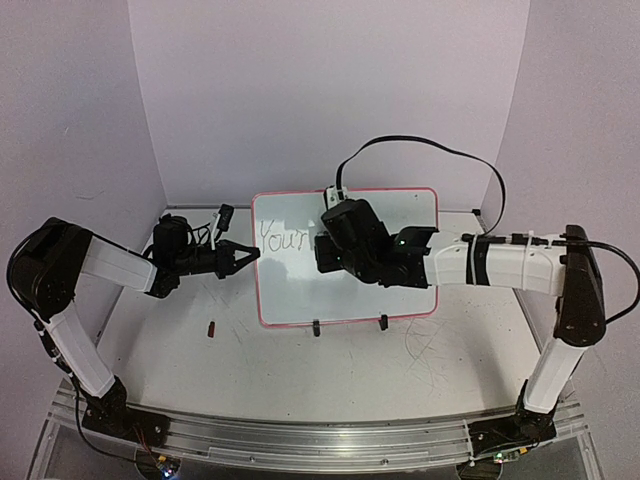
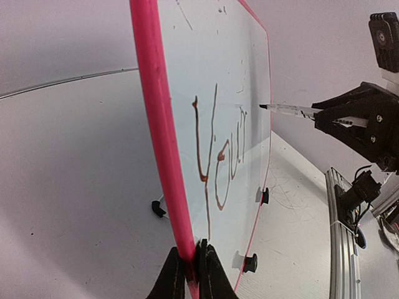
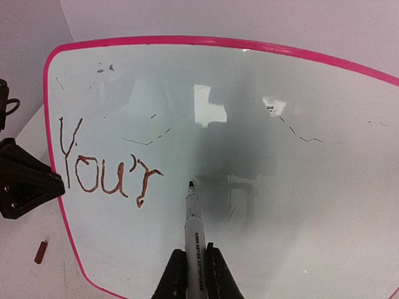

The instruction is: Write a sentence on the whiteboard

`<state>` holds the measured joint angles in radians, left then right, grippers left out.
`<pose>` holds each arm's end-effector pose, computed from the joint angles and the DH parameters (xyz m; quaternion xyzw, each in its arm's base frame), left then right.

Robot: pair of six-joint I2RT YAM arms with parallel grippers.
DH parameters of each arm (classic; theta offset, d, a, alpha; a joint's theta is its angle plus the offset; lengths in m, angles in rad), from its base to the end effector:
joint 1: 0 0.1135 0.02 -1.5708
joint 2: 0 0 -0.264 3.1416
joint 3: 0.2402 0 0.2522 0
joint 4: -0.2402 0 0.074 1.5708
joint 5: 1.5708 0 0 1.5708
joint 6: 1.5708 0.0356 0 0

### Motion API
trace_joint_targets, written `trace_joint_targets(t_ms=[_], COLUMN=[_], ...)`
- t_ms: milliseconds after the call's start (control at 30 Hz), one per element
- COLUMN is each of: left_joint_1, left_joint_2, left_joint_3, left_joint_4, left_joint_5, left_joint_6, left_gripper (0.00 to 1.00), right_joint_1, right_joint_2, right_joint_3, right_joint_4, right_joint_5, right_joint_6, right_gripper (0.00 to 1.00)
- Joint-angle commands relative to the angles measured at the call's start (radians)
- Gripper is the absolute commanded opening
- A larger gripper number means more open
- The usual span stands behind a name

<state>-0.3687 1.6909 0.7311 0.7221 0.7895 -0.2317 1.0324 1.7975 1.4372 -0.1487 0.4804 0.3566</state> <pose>0.3058 -0.1452 0.1860 0.2869 0.7075 -0.4575 0.4558 0.2305 0.3538 0.2891 -0.1640 0.8302 0.1571 0.5092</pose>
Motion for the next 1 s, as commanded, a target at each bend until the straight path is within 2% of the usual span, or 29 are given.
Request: trace_joint_targets(t_ms=[0,333,967], left_joint_1=[-0.016,-0.016,-0.016], left_joint_2=[-0.020,-0.020,-0.013], left_joint_3=[0.019,0.021,0.024], left_joint_4=[-0.031,-0.032,-0.033], left_joint_5=[-0.044,-0.044,-0.042], left_joint_6=[0.077,0.078,0.078], left_gripper=[0.00,0.00,0.00], right_joint_1=[-0.005,-0.006,-0.005], right_joint_2=[0.019,0.054,0.047], right_joint_3=[0.021,0.052,0.039], right_joint_4=[0.051,0.063,0.019], right_joint_5=[-0.052,-0.075,0.031], right_joint_6=[-0.023,-0.029,0.025], right_gripper=[0.00,0.00,0.00])
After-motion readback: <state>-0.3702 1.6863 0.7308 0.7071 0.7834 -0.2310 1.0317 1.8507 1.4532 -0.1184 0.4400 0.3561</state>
